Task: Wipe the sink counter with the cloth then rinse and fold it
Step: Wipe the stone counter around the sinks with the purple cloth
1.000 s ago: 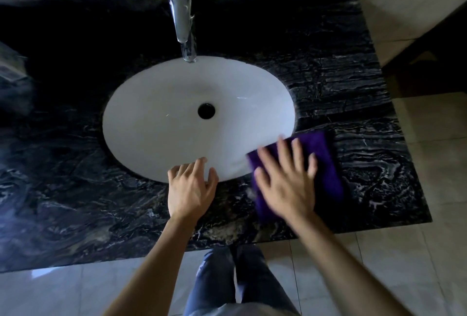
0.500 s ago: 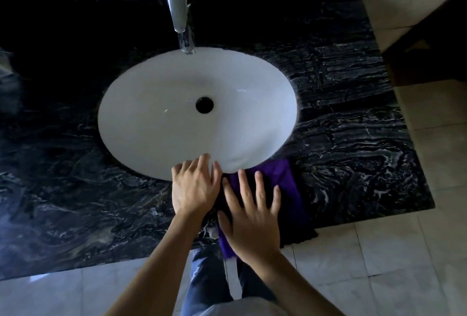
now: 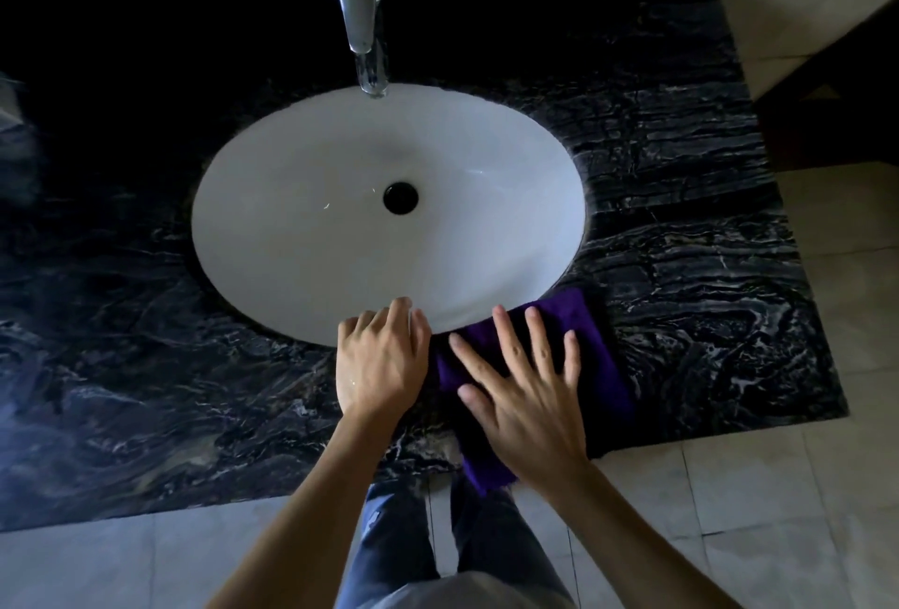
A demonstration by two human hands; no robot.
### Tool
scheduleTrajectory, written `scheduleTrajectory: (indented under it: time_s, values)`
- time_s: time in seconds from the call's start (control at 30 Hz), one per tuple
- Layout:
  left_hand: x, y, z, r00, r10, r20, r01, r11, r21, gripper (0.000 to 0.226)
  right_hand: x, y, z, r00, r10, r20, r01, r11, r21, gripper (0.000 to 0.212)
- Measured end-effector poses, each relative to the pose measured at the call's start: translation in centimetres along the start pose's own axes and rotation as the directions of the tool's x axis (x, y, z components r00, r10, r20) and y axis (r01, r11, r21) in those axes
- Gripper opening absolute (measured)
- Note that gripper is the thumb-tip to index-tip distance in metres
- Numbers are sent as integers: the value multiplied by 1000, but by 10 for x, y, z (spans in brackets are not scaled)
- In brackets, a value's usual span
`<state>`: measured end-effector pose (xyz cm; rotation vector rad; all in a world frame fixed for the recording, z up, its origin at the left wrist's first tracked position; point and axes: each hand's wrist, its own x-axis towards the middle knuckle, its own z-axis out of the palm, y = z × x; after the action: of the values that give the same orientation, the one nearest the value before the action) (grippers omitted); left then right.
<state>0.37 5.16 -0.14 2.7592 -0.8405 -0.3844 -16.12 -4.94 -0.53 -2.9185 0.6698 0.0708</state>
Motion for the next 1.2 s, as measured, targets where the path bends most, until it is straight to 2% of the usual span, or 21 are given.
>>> scheduleTrajectory:
  time_s: [0.1, 0.27, 0.33, 0.4, 0.47, 0.6, 0.67, 0.73, 0.8, 0.9, 0.97, 1.03, 1.1, 1.2]
  values:
    - [1, 1, -1, 1000, -6, 11, 6, 1000, 11, 39, 28, 34, -3, 997, 77, -13, -77, 997, -25, 55]
    - [1, 0, 0, 999, -1, 34, 0, 1000, 27, 41, 107, 138, -26, 933, 360, 12, -359, 933, -31, 60]
    - [2, 2, -1, 999, 0, 46, -1, 999, 34, 43, 117, 144, -29, 914, 406, 17, -405, 914, -20, 63]
    - [2, 3, -1, 999, 3, 54, -4, 1000, 27, 43, 105, 116, -25, 898, 440, -1, -440, 898, -27, 61]
    - [2, 2, 0, 999, 6, 47, -8, 1000, 27, 42, 71, 66, -16, 917, 397, -29, -398, 916, -47, 57]
    - [3, 2, 2, 999, -7, 49, 6, 1000, 24, 40, -7, -25, 3, 984, 176, -8, -176, 984, -7, 60]
    - [2, 2, 2, 999, -11, 44, 10, 1000, 28, 40, -17, -26, 5, 997, 77, 31, -76, 997, -5, 58]
    - [2, 1, 1, 999, -14, 38, 13, 1000, 25, 40, -3, -1, 1, 999, 32, 18, -32, 999, 2, 56]
    - [2, 1, 0, 999, -19, 40, 18, 1000, 23, 40, 27, 41, -7, 993, 119, -9, -119, 993, -22, 56]
    - [2, 1, 0, 998, -23, 55, 21, 999, 25, 43, 82, 121, -22, 943, 331, -5, -331, 942, -54, 60]
    - [2, 2, 1, 999, -21, 44, 20, 999, 29, 44, 104, 151, -29, 914, 407, 12, -406, 913, -35, 63]
    - [3, 2, 2, 998, -26, 55, 24, 999, 29, 44, 106, 144, -29, 891, 455, 0, -455, 890, -18, 65]
    - [3, 3, 3, 998, -22, 54, 20, 999, 39, 43, 81, 104, -22, 889, 457, -26, -457, 889, -16, 63]
    - [4, 4, 4, 998, -32, 61, 29, 998, 49, 42, 15, 29, -8, 962, 268, -49, -269, 963, -18, 61]
